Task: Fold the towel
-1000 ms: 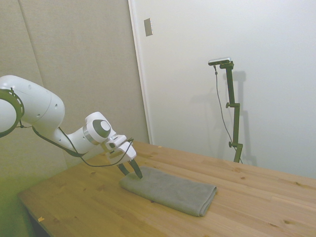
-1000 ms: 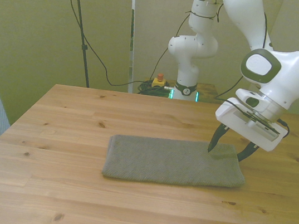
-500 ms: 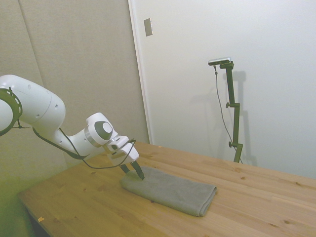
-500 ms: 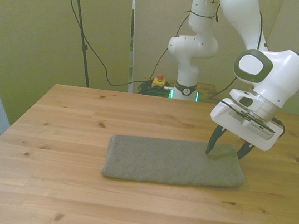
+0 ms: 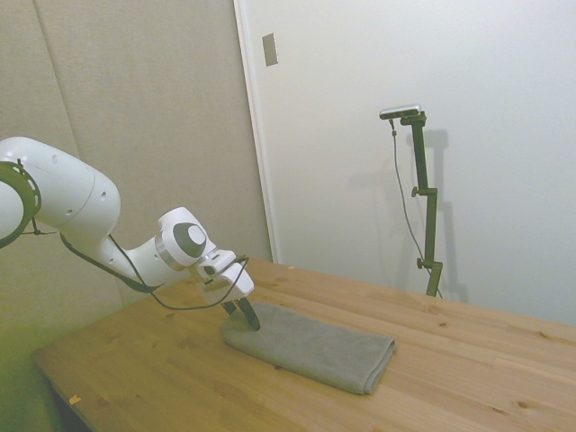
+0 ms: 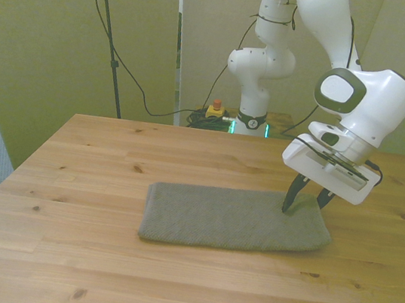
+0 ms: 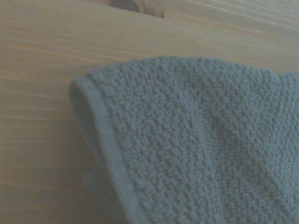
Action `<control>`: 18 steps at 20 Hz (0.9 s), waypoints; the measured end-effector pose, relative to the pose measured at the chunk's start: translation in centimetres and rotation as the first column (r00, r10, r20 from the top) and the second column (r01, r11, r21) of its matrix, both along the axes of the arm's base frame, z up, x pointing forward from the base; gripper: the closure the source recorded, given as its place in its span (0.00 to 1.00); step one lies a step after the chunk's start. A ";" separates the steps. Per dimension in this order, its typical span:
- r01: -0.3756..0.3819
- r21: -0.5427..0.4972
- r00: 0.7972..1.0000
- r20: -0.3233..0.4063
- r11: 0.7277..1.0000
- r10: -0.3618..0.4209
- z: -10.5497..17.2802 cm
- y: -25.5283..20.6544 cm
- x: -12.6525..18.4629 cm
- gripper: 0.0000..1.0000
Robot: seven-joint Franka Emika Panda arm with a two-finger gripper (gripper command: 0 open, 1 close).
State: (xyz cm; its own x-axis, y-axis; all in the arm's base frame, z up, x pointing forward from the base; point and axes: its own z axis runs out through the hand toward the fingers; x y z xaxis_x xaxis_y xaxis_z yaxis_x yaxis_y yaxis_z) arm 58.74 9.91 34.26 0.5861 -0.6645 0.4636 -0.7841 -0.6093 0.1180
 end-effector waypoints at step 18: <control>0.037 0.107 0.998 0.039 0.994 -0.041 7.3 -6.4 0.3 1.00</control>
State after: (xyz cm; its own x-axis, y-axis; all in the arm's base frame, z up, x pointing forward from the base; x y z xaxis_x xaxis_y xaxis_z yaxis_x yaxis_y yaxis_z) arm 59.00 3.54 41.56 0.5411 -0.7330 0.4123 -0.8102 -0.5857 0.0221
